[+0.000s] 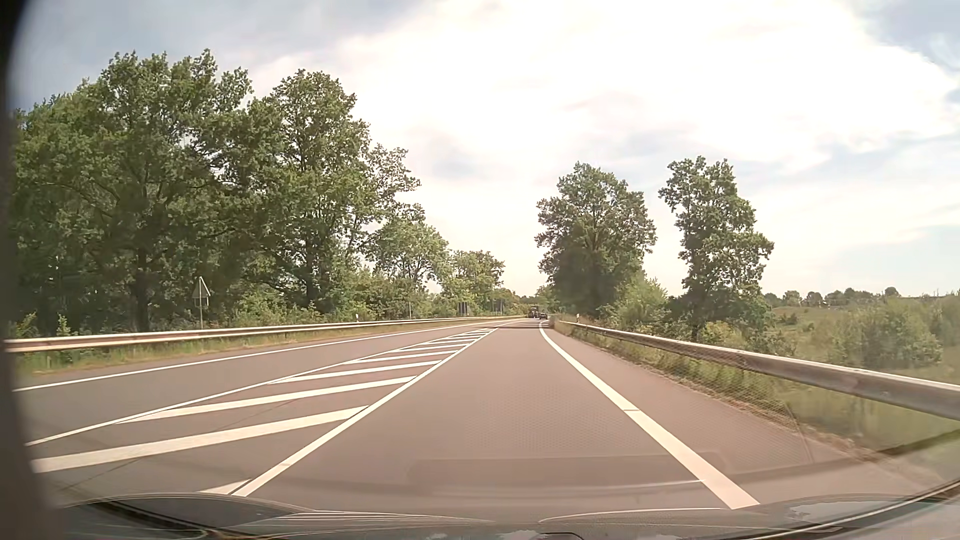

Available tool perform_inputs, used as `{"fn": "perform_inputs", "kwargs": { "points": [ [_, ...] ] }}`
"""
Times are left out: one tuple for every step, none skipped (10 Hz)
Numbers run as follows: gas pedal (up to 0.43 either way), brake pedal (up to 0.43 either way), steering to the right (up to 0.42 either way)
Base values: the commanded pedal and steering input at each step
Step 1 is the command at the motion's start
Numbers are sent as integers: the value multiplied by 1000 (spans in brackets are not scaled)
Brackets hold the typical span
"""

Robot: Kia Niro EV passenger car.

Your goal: Follow the waypoints while adhering to traffic rules and regulations

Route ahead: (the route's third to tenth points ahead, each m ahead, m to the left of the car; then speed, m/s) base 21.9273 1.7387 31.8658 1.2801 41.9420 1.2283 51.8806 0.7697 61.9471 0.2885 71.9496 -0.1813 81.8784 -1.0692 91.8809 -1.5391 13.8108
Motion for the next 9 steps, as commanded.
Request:
{"fn": "perform_inputs", "kwargs": {
  "points": [
    [169, 0, 2],
    [169, 0, 3],
    [169, 0, 3],
    [169, 0, 3],
    [169, 0, 3],
    [169, 0, 3],
    [169, 0, 3],
    [169, 0, 3],
    [169, 0, 3]
  ]
}}
